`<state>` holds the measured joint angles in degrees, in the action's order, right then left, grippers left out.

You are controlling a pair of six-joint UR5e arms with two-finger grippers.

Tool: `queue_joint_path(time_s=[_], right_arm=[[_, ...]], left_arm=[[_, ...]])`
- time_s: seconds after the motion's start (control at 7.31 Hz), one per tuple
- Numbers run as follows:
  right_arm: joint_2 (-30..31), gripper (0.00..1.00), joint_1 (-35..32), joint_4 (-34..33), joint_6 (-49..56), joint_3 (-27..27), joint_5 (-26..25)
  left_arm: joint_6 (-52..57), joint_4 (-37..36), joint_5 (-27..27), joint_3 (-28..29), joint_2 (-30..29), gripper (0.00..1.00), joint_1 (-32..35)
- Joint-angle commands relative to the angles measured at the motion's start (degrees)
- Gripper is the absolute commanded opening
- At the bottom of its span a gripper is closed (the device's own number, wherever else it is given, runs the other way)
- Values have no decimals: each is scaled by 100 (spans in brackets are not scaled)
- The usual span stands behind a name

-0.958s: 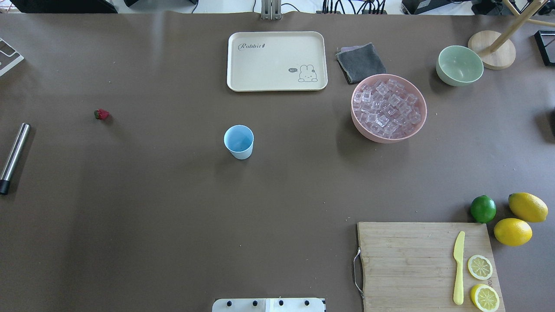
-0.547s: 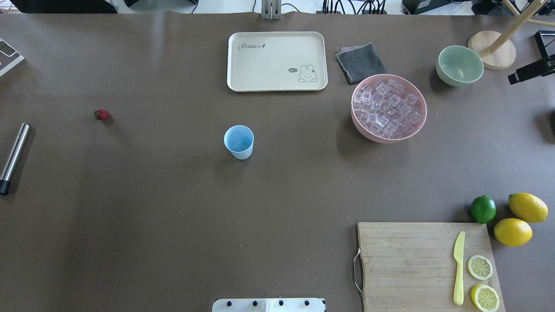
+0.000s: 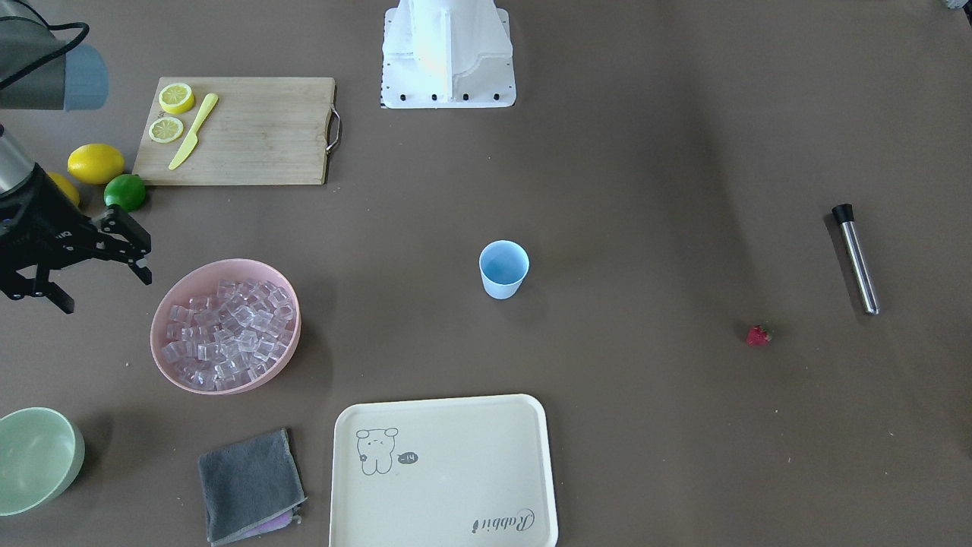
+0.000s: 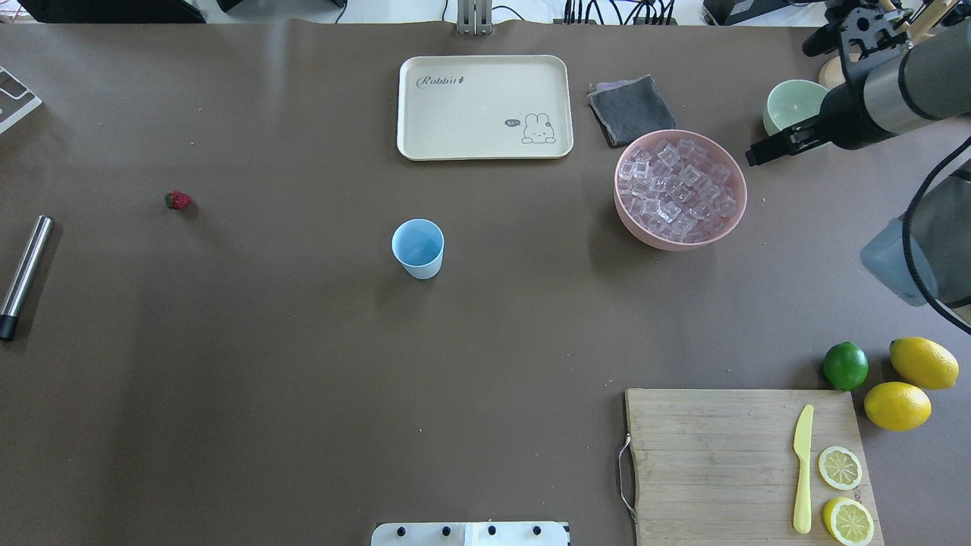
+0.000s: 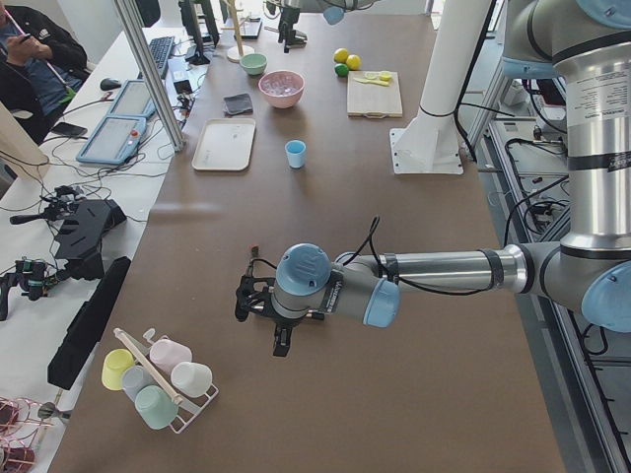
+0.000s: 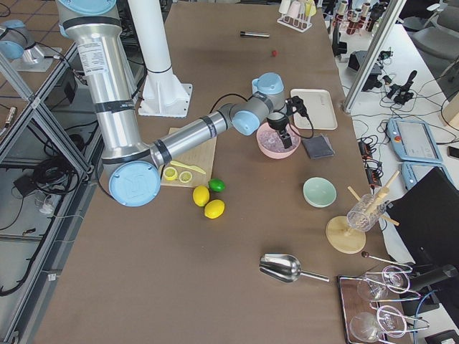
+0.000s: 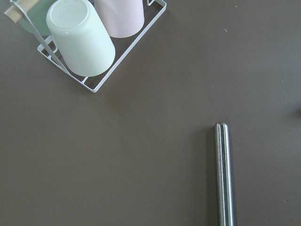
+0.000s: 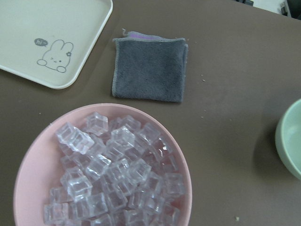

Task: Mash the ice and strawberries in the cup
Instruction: 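Reach the right gripper down into the pink bowl of ice cubes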

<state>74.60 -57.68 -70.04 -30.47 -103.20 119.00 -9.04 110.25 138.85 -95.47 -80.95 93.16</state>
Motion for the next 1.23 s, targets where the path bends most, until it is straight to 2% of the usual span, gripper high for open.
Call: queue_joint_path(time_s=[0.0,0.41,0.55,0.68,0.82,0.96,1.09], right_arm=[[-515,98,335,25,14,317,-52],[-639,90,477,51,215,668,-472],[-753,78,477,-10,251,670,-474],[-746,72,494,7,243,678,-491],[-754,72,529,-1,426,713,-491],[-911,72,538,16,1141,949,-491],[-991,72,547,16,1244,1047,-500]], left_arm=[[8,-3,1,2,0,99,1],[25,-3,10,-15,9,99,115],[25,6,36,-24,9,99,124],[25,6,45,-24,9,99,124],[25,6,45,-15,0,99,124],[25,-3,45,-15,0,99,133],[25,6,45,-15,0,99,133]])
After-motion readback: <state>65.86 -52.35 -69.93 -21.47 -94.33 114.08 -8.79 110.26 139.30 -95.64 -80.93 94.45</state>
